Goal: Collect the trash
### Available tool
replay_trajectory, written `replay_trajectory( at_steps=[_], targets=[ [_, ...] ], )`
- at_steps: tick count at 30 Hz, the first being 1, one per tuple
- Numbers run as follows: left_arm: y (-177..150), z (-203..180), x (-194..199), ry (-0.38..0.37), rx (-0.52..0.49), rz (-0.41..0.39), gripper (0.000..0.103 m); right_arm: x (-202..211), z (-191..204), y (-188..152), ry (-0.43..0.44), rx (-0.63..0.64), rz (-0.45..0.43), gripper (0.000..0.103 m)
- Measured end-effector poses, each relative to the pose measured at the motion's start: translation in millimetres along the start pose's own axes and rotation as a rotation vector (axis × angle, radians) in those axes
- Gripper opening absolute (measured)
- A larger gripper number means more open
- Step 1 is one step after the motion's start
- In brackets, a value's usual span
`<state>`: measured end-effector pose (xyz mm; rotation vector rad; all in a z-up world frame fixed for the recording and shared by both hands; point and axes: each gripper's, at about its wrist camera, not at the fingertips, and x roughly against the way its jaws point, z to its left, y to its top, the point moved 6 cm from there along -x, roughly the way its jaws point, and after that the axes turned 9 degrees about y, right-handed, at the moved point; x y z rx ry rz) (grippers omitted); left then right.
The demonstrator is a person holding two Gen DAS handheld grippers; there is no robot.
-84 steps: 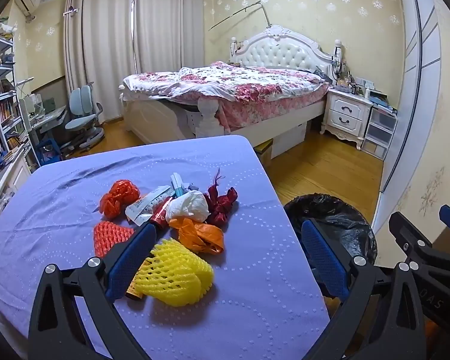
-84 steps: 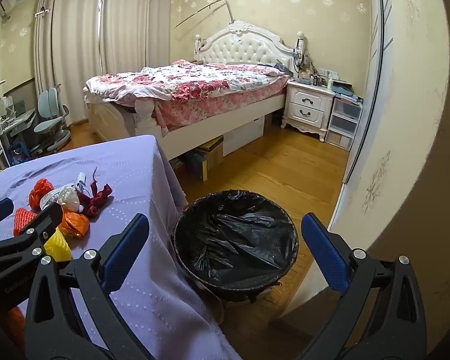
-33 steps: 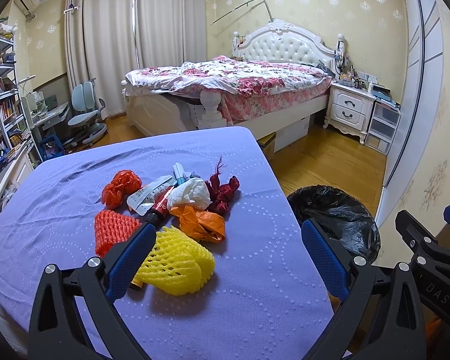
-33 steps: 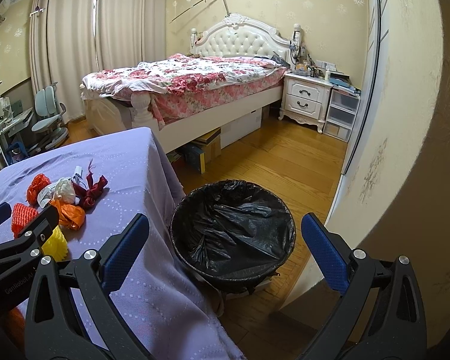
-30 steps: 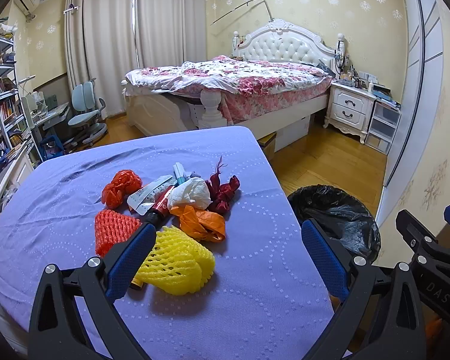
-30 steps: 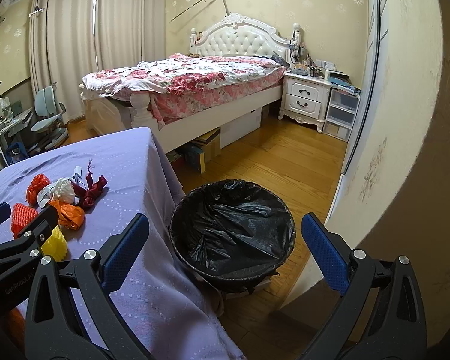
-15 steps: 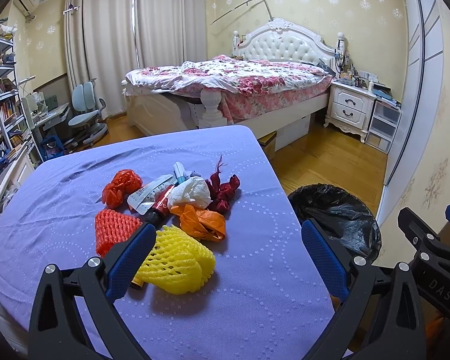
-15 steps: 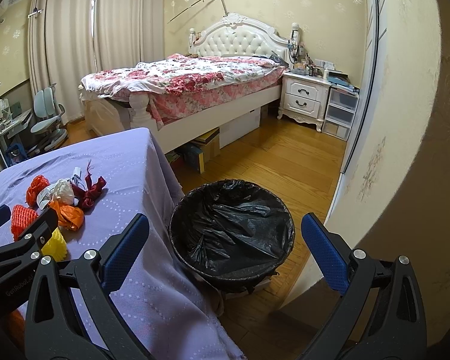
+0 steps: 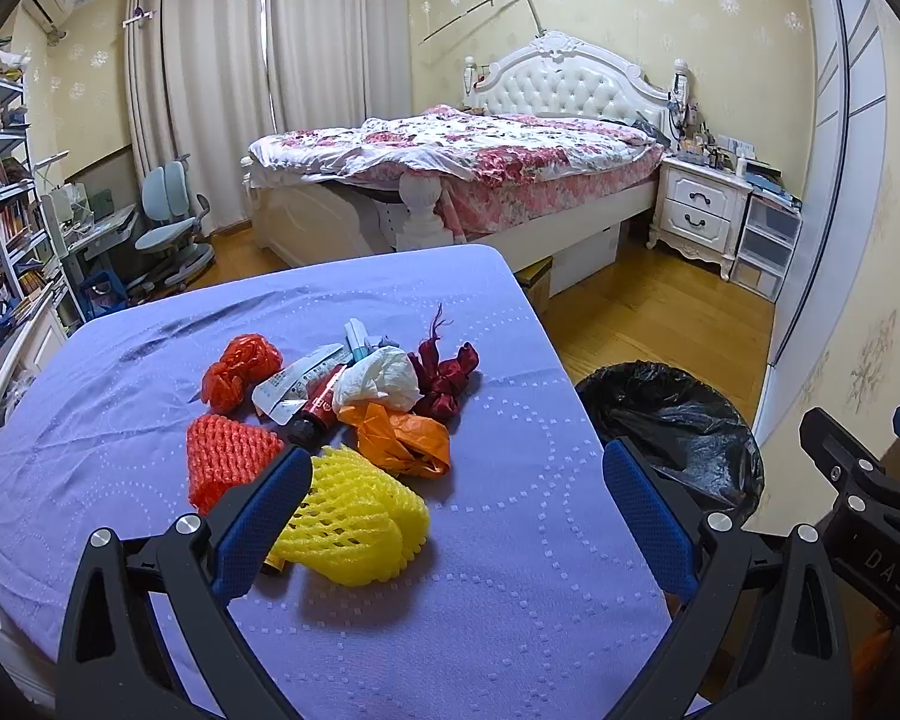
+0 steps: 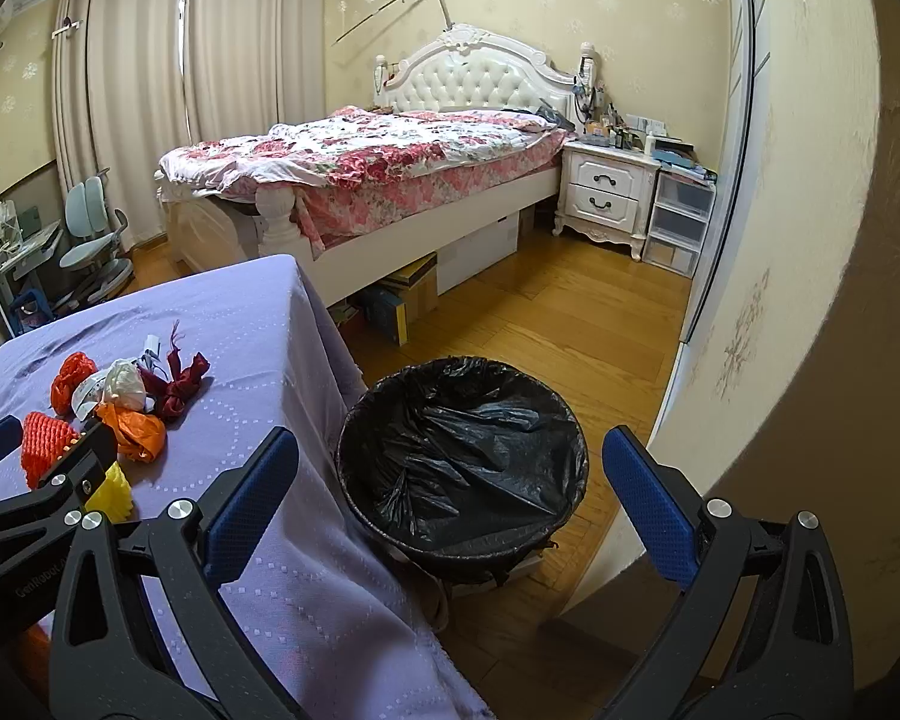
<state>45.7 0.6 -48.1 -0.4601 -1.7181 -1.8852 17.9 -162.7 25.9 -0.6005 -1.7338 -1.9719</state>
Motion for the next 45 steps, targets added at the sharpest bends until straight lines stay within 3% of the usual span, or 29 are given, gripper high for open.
replay_trajectory(
  at_steps=[16, 24, 30, 35, 37, 45],
  targets=[
    [-5, 2, 1, 0.010, 0.001, 0.002, 0.097, -1, 3, -8, 0.013, -0.006, 0.016, 0.099],
    [-18, 56, -8, 0.053, 0.027, 0.019, 0.096, -5, 30, -14, 0.060, 0.030, 0.045, 0.099],
    [-41, 113, -10, 0.105, 0.066, 0.075, 0.093, -8, 74, -23, 0.140, 0.077, 0.081, 0.099],
    [-50, 142, -7, 0.136, 0.092, 0.116, 0.085, -7, 108, -26, 0.221, 0.129, 0.126, 0.080],
    [-55, 156, -6, 0.149, 0.098, 0.134, 0.074, -9, 122, -29, 0.255, 0.150, 0.149, 0.080],
    [-65, 195, -5, 0.214, 0.109, 0.151, 0.073, -10, 168, -33, 0.372, 0.204, 0.203, 0.080]
  ],
)
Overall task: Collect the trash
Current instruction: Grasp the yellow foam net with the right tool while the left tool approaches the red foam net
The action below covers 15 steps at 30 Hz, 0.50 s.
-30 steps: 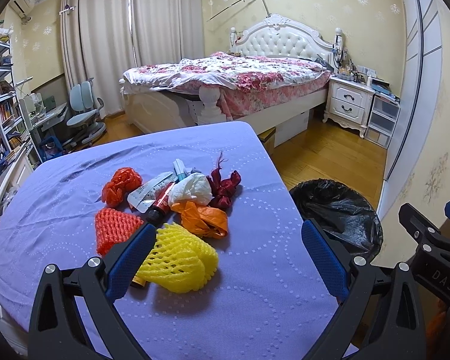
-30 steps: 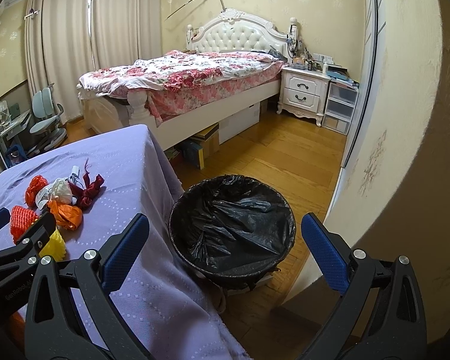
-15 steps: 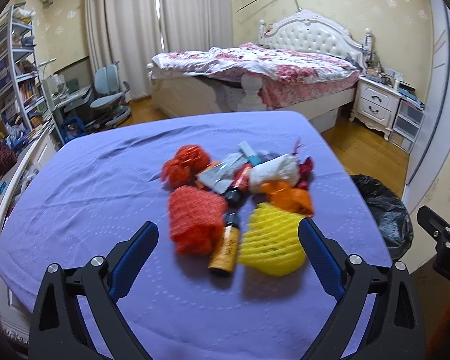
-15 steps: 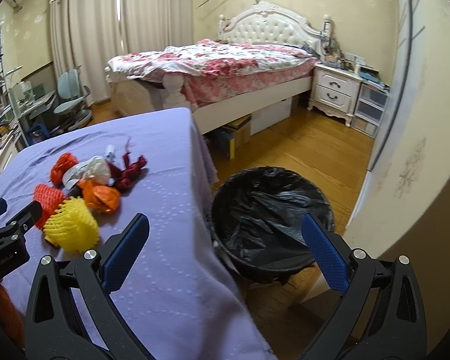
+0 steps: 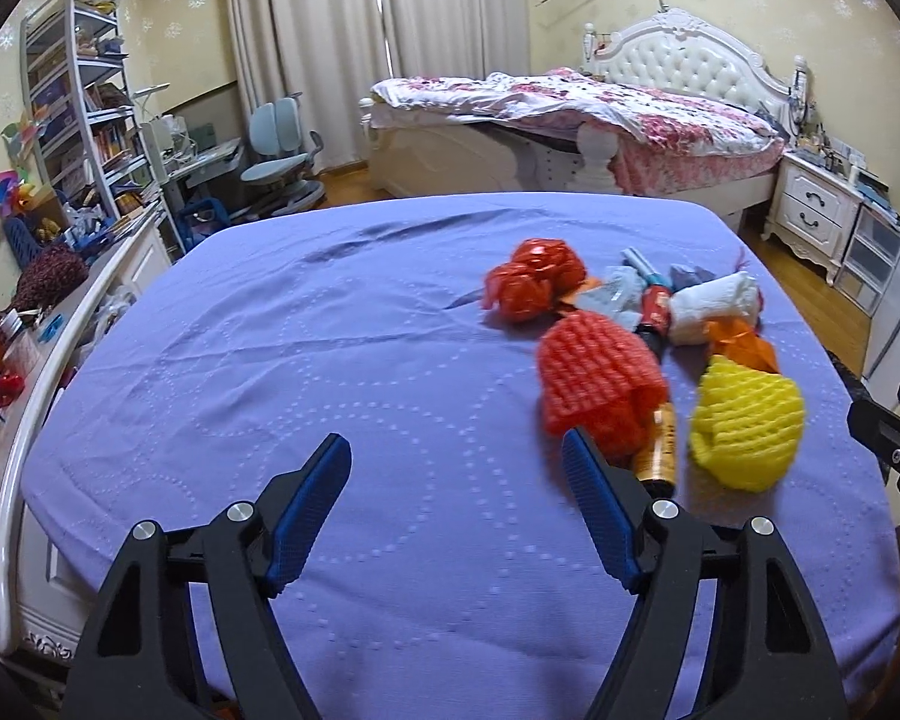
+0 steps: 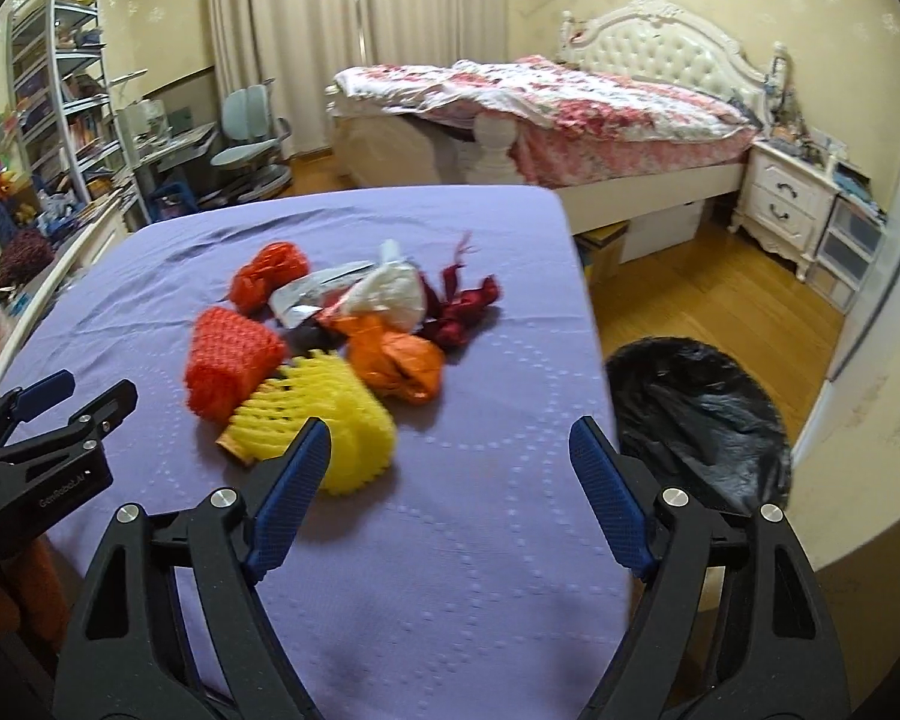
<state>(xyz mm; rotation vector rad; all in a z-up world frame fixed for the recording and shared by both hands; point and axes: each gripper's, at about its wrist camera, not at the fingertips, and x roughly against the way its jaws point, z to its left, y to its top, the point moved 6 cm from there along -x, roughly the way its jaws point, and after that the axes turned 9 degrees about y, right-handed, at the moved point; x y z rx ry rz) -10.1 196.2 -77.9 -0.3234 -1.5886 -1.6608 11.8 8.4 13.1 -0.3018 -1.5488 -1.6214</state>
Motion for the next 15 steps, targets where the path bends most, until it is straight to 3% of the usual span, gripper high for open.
replay_trajectory(
  at_steps=[6, 13, 15],
  targets=[
    [-6, 20, -9, 0.007, 0.040, 0.015, 0.077, -20, 23, 0, 0.051, 0.028, 0.048, 0.080],
    [-9, 23, -20, 0.011, 0.055, 0.028, 0.081, -47, 41, -4, 0.037, 0.093, 0.090, 0.080],
    [-11, 25, -23, 0.006, 0.061, 0.038, 0.081, -53, 44, -8, 0.047, 0.097, 0.109, 0.073]
  ],
)
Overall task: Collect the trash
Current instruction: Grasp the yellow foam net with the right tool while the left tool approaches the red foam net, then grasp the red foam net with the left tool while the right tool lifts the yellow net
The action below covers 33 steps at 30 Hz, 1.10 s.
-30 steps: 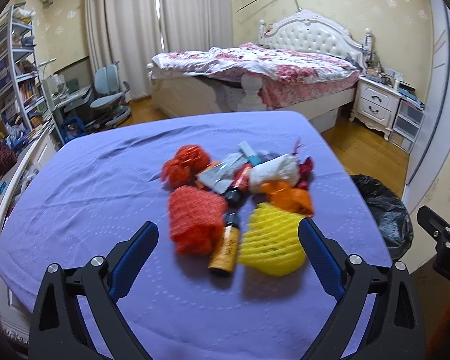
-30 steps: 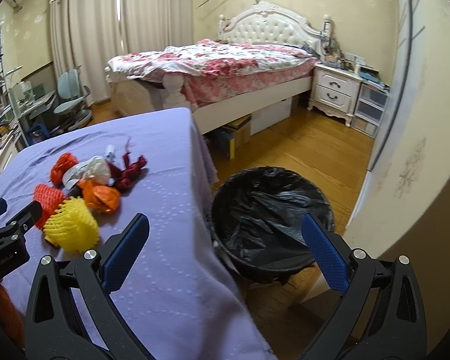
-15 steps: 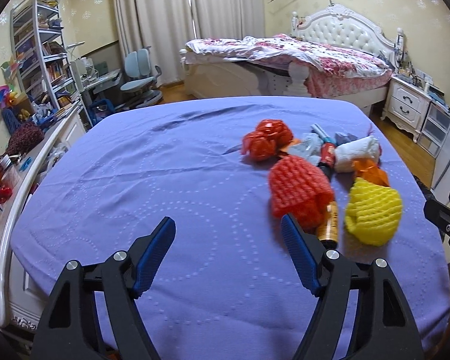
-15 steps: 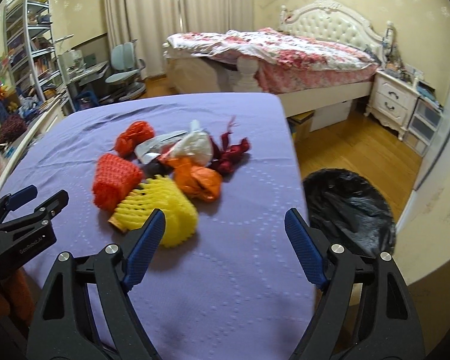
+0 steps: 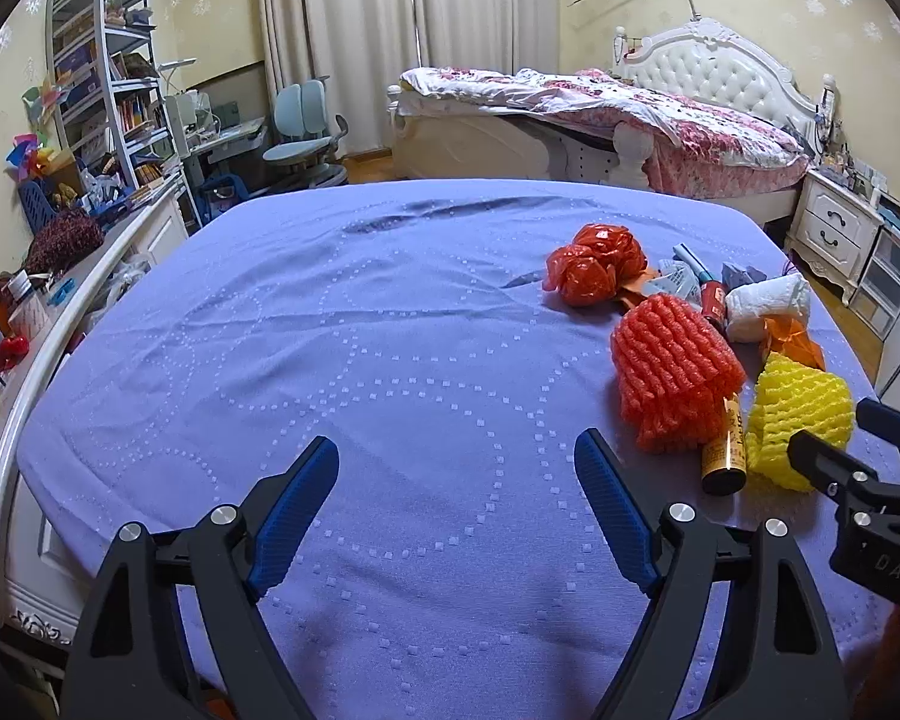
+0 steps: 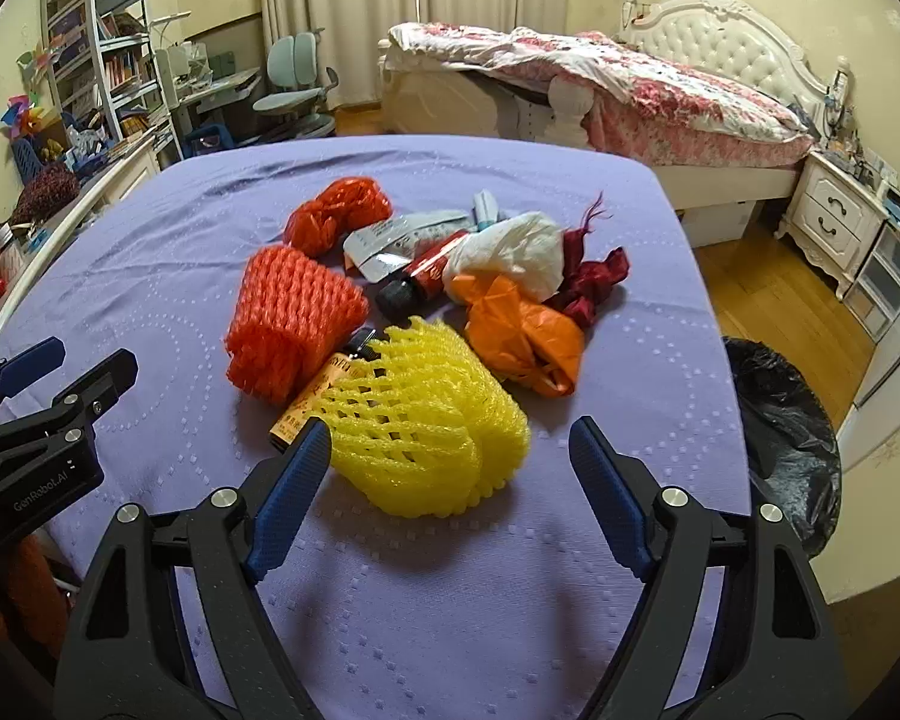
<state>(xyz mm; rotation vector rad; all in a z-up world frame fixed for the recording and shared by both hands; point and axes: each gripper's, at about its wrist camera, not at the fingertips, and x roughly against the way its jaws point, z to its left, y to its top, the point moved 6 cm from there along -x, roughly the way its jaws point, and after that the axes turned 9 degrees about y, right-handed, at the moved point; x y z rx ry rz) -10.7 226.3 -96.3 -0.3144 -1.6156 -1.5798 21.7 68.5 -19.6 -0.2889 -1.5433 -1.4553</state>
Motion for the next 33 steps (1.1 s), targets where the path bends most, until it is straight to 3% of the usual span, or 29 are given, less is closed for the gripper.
replay_trajectory(
  at_steps=[5, 8, 17, 33],
  targets=[
    [-2, -5, -7, -0.009, 0.009, 0.017, 0.081, -9, 2, -7, 0.021, -0.009, 0.033, 0.045],
    [-1, -8, -5, -0.013, 0.004, 0.013, 0.081, -6, 1, -7, 0.043, -0.027, 0.022, 0.040],
    [1, -26, 4, -0.029, -0.017, -0.005, 0.081, 21, -11, -7, 0.026, -0.036, -0.043, 0.040],
    [13, -76, 15, -0.101, -0.060, -0.024, 0.084, 60, -91, -9, -0.098, -0.183, -0.150, 0.040]
  ],
)
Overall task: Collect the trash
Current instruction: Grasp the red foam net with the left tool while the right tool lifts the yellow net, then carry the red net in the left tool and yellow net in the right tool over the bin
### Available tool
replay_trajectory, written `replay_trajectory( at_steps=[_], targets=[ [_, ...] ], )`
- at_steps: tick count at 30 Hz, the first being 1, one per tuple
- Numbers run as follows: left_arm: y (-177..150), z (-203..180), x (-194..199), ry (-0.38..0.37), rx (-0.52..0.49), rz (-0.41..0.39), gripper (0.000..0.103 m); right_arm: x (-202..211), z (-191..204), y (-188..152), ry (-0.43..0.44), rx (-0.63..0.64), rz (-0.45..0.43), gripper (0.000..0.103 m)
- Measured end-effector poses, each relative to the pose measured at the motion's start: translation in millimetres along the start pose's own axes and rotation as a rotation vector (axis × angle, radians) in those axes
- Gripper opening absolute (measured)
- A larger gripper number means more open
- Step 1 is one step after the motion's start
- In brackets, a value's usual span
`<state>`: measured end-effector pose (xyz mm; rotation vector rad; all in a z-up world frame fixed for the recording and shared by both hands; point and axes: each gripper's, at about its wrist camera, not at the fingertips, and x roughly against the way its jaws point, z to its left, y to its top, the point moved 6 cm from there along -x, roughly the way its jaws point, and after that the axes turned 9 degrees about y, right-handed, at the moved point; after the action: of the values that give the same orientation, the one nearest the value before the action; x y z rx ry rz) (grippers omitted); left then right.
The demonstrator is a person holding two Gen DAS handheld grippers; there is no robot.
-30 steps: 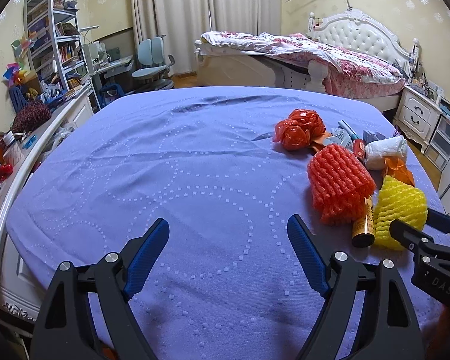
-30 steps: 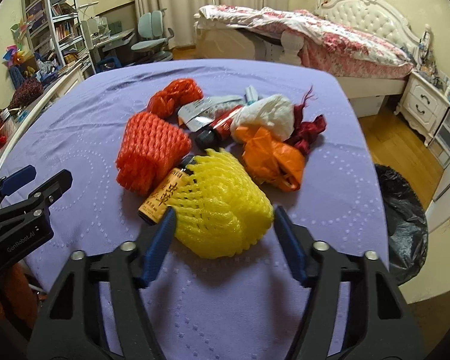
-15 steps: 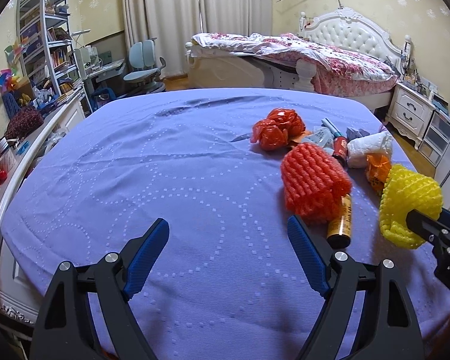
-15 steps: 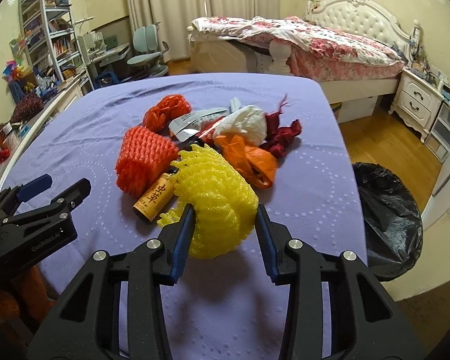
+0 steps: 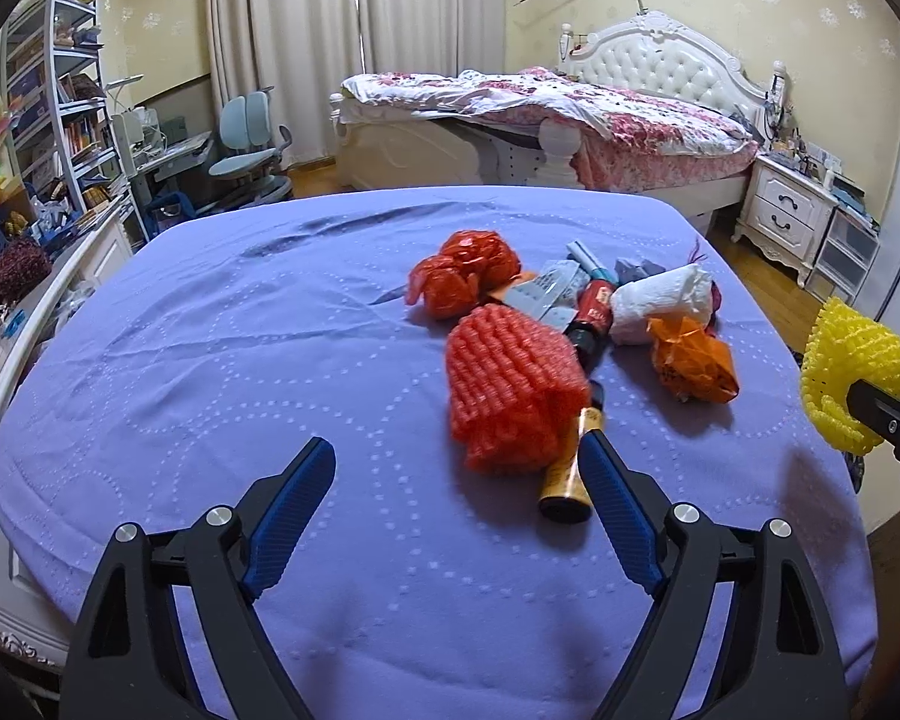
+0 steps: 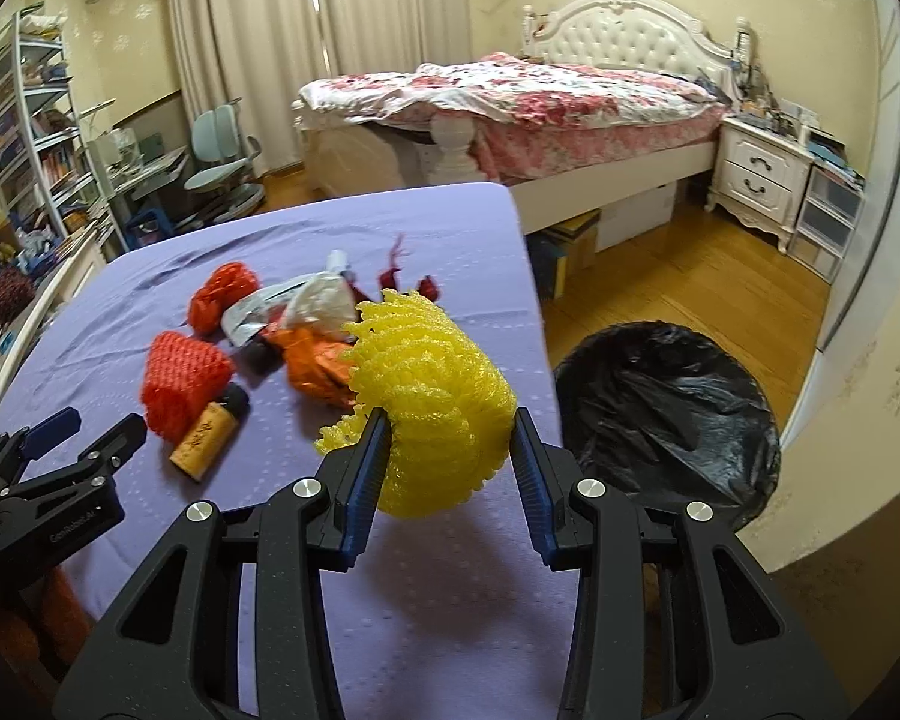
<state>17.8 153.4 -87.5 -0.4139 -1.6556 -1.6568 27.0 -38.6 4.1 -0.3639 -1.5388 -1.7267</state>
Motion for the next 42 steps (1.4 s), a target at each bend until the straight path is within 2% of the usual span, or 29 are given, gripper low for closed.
replay_trajectory(
  at_steps=[7, 12, 16, 17, 19, 20, 22, 23, 27, 35, 42],
  targets=[
    [9, -16, -17, -0.009, -0.002, 0.021, 0.085, -5, -26, 2, -0.026, -0.050, -0.005, 0.040],
    [15, -20, -32, -0.007, 0.002, 0.046, 0.085, -10, -32, 4, -0.033, -0.057, -0.007, 0.040],
    [17, -18, -42, -0.036, 0.025, 0.073, 0.084, -15, -34, 4, -0.022, -0.063, 0.002, 0.040],
    [17, -17, -44, -0.038, 0.024, 0.075, 0.081, -17, -34, 4, -0.019, -0.066, 0.006, 0.040],
    [15, -16, -48, -0.051, 0.013, 0.094, 0.064, -19, -33, 5, -0.013, -0.071, 0.010, 0.040],
    [14, -16, -49, -0.068, 0.016, 0.103, 0.062, -20, -35, 5, -0.011, -0.073, 0.012, 0.040],
    [13, -15, -50, -0.126, 0.034, 0.113, 0.048, -22, -35, 4, -0.007, -0.077, 0.016, 0.040],
    [13, -16, -49, -0.140, 0.040, 0.112, 0.046, -23, -35, 4, -0.006, -0.078, 0.018, 0.040],
    [15, -13, -39, -0.129, 0.027, 0.082, 0.041, -23, -37, 3, -0.005, -0.087, 0.021, 0.040],
    [31, -5, -4, -0.098, 0.026, -0.006, 0.040, -16, -42, 5, -0.009, -0.098, 0.008, 0.040],
    [53, -32, 32, -0.160, 0.003, -0.089, 0.040, 4, -59, 15, -0.041, -0.118, -0.043, 0.040]
  ],
)
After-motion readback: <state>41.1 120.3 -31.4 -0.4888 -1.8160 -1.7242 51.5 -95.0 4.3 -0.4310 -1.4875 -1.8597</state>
